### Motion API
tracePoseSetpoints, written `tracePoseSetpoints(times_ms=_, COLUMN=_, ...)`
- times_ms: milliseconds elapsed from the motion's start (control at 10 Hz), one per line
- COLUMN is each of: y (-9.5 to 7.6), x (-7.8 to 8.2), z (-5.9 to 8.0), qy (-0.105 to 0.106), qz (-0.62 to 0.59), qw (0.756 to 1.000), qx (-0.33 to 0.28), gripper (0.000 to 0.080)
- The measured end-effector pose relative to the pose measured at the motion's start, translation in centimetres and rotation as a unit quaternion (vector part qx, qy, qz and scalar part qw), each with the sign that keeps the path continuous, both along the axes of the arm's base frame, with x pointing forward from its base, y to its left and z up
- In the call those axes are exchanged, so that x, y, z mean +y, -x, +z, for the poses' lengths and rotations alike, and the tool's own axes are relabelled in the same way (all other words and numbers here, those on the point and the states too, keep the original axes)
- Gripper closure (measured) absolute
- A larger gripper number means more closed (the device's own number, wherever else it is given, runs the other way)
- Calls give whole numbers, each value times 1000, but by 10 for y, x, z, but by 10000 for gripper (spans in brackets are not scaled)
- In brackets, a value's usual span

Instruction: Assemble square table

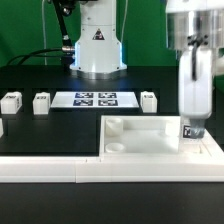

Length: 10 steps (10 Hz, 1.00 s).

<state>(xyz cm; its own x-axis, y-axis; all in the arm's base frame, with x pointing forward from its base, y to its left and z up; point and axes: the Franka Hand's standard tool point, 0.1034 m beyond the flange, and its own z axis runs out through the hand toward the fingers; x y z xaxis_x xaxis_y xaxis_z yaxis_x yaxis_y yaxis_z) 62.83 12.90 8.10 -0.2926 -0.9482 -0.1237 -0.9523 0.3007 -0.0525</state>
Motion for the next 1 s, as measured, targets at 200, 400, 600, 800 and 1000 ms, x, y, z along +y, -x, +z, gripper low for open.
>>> tracePoseSetpoints(times_ms=200, y=-1, x=0, z=19, qy=-5, qz=10, qw=1000, qx=-14, gripper=150)
tracePoseSetpoints(times_ms=400, y=0, x=0, z=17, qy=-4, qz=11, qw=1000, qx=-12, gripper=150)
tracePoseSetpoints(times_ms=600, y=0, x=0, z=16, qy=-4, qz=11, qw=1000, qx=-12, gripper=150)
tracePoseSetpoints(times_ms=800, y=0, x=0, z=16, qy=-4, qz=12, qw=1000, qx=-12, gripper=150)
tracePoseSetpoints(times_ms=1000, y=1, x=0, z=18, qy=-3, qz=36, qw=999, qx=-18, gripper=150)
